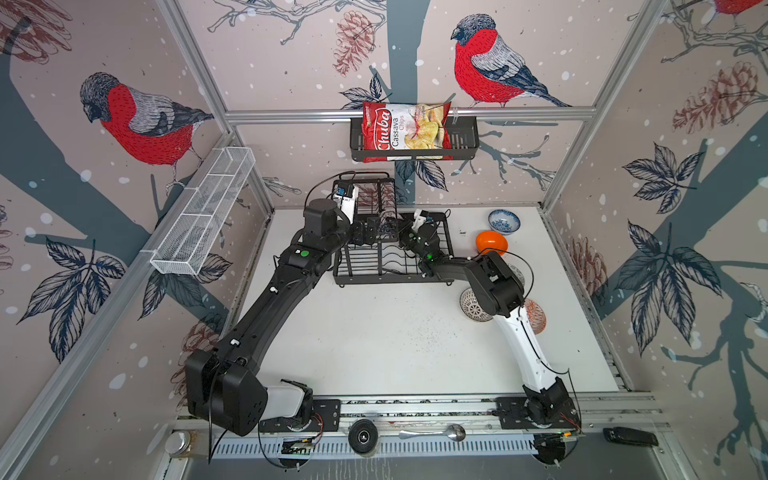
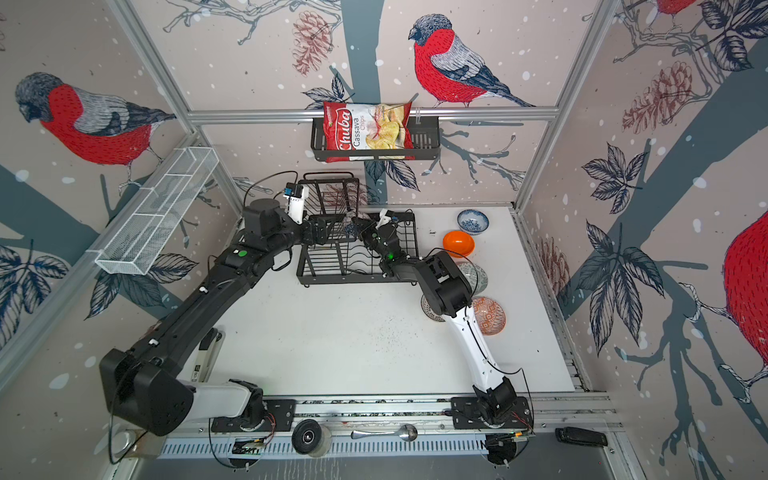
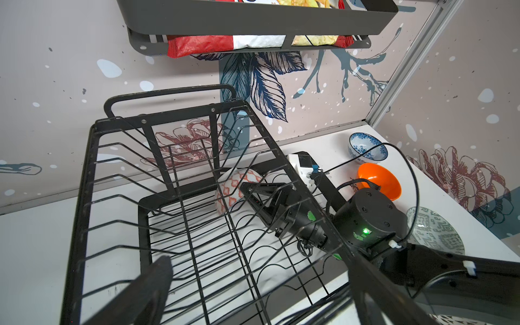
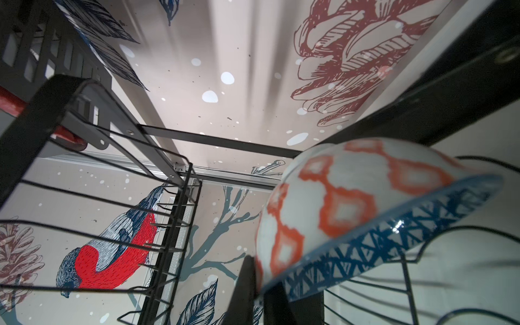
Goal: Load bowls into a dish rack
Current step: Place the bowl in the dish rack.
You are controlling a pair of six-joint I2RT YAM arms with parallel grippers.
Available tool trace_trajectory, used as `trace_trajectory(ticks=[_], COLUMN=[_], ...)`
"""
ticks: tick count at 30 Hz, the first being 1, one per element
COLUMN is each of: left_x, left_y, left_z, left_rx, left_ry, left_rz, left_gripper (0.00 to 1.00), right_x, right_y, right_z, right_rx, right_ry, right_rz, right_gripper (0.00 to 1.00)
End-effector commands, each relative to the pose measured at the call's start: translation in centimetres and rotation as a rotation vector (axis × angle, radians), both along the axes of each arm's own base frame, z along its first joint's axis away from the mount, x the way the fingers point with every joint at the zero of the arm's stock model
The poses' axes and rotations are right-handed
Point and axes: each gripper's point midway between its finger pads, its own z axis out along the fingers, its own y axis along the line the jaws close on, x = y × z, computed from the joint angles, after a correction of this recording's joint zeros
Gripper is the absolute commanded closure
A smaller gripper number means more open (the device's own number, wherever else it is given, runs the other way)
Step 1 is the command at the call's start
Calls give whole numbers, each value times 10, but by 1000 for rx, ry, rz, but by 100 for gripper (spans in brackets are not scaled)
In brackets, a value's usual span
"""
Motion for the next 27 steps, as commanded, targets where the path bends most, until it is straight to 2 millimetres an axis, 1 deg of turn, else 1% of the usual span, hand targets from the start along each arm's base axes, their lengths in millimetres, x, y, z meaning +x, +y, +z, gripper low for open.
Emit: trace_trajectory(ticks=[1, 10, 16, 20, 25, 26, 27], left_x=[2, 3, 3, 3, 3, 3, 3], left_y=[-2, 0, 1, 1, 2, 2, 2], left_z=[14, 15, 14, 14, 14, 15, 15], left_rx=[-28, -33, -33, -32, -30, -30, -30], left_ry=[-49, -48, -46, -46, -48, -50, -50], left_rz=[-9, -3, -2, 1, 5, 5, 5], left_gripper=[3, 3, 3, 3, 3, 3, 3], right_x=[2, -5, -6, -5, -6, -6, -6], right_y=[-2, -5, -8, -9, -14, -15, -15], right_z=[18, 14, -2, -17, -28, -29, -30], right_rx=[54, 56, 66, 65, 82, 80, 77], right_ry=[-42, -5, 72, 145, 202, 208, 213], right_rz=[-15, -40, -81, -108, -135, -140, -143], right_gripper=[100, 100, 100, 100, 100, 99, 96])
